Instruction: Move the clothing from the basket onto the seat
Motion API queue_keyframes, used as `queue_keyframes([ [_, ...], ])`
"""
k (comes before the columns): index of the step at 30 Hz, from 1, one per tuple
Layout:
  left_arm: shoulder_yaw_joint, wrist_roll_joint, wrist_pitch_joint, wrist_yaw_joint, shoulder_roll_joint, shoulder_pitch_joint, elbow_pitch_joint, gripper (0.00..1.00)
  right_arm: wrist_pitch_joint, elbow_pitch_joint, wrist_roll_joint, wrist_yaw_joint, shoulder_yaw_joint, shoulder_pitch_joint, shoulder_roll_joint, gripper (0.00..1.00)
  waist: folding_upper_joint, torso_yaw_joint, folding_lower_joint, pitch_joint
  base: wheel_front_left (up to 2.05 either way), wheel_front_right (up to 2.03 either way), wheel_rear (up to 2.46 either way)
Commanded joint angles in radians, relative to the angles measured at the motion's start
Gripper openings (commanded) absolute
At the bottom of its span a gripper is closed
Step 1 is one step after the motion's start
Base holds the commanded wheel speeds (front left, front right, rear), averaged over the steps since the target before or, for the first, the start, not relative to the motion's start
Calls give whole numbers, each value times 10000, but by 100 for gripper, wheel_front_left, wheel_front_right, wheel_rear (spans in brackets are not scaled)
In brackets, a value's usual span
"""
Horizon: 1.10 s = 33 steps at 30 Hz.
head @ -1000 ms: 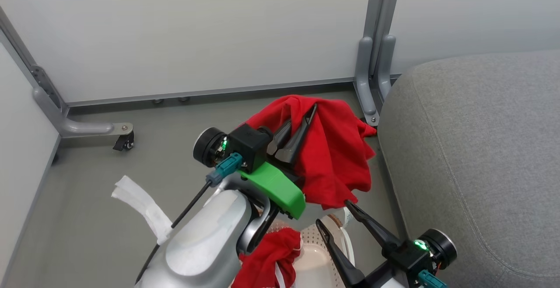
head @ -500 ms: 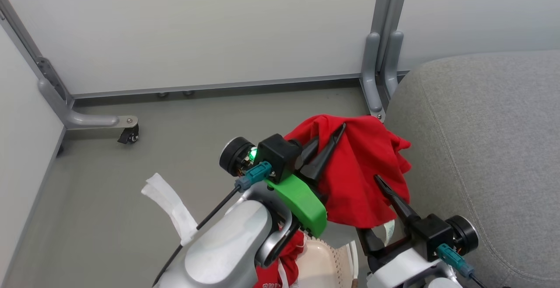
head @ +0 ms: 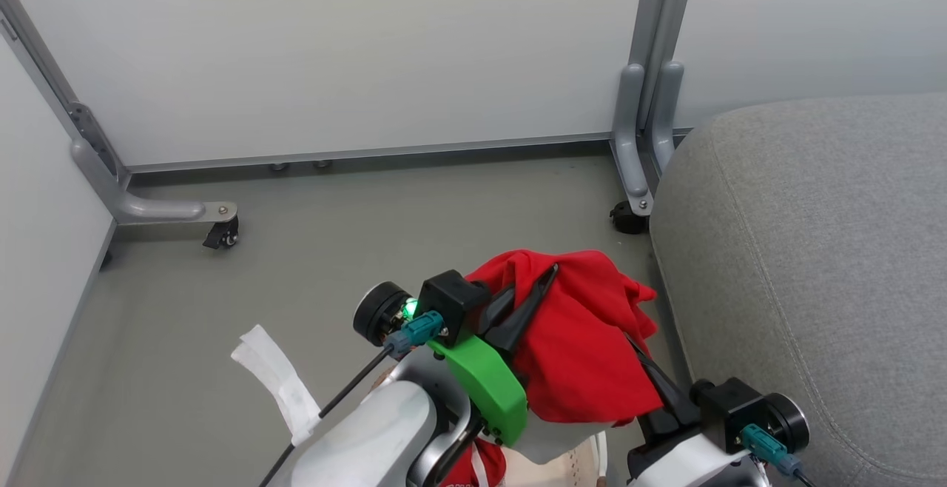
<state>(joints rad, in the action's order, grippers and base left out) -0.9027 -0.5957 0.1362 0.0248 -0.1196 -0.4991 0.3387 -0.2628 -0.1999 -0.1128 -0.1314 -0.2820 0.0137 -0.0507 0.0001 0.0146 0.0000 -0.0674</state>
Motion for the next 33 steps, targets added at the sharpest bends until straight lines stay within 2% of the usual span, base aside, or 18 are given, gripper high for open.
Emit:
queue_keyframes([
  [1, 27, -30, 28, -56, -89, 108, -56, 0, -31, 12, -44, 13, 34, 50, -23, 0, -1, 15, 0, -3, 0, 0, 0],
  [15, -130, -73, -101, -159, -176, 199, -144, 0, -31, 26, -54, 13, 128, 4, -34, 0, -1, 55, 0, 32, 0, 0, 0],
  [16, -148, -41, -135, -178, -208, 199, -125, 71, -31, 11, -64, 13, 163, 13, -34, 0, -1, 52, 0, 38, 0, 0, 0],
  [17, -159, 1, -152, -216, -225, 191, -115, 100, -31, 6, -68, 13, 187, 18, -34, 0, -1, 50, 0, 45, 0, 0, 0],
  [33, -164, -133, -419, -429, -500, 114, -59, 100, -31, -20, -17, 13, 406, -7, -63, 0, -1, 113, 0, 109, 0, 0, 0],
])
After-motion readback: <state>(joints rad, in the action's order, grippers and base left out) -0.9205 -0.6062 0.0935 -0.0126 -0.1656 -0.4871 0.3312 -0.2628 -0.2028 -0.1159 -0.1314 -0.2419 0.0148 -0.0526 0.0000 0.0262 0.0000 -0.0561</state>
